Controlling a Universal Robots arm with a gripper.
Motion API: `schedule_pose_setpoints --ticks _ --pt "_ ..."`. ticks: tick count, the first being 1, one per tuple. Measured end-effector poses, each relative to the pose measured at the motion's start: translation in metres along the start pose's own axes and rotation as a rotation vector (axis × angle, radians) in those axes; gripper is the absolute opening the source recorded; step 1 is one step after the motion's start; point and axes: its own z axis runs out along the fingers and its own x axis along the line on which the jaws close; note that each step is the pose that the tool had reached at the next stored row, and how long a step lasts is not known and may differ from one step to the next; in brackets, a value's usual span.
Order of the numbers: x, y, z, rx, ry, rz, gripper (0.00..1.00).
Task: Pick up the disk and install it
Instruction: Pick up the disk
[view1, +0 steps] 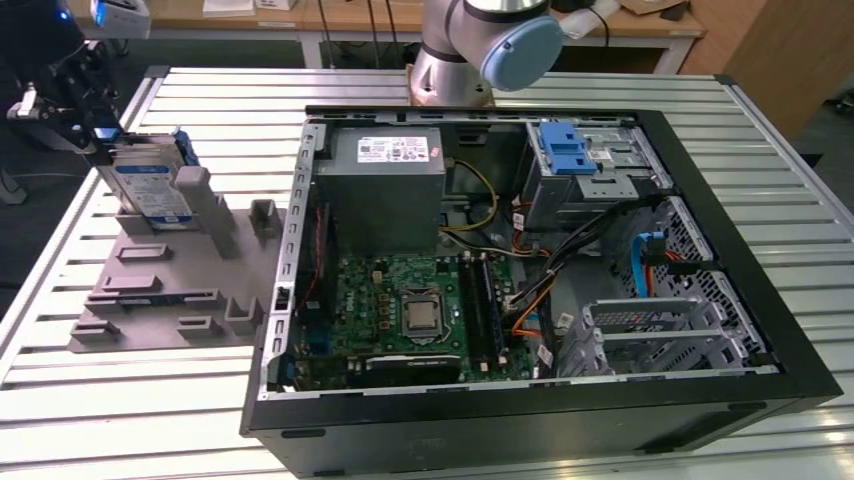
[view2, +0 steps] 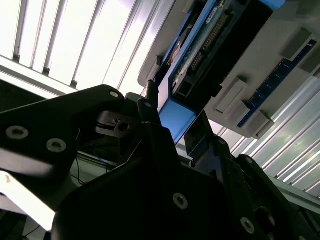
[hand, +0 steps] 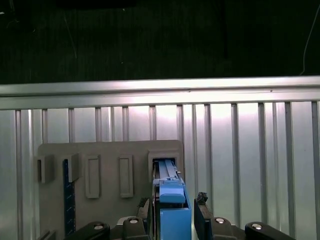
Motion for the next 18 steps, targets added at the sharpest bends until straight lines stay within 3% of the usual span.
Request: schedule_pose_setpoints --ticks 7,14,18 --pt "0.0002 0.0001 0.0060 0.0000 0.0000 -0.002 0.47" --pt "0.0002 0.0001 0.0067 -0.0001 0.0001 -0.001 0.47" --pt "0.0002 0.0001 0.0078 0.0004 -0.0001 0.000 0.55"
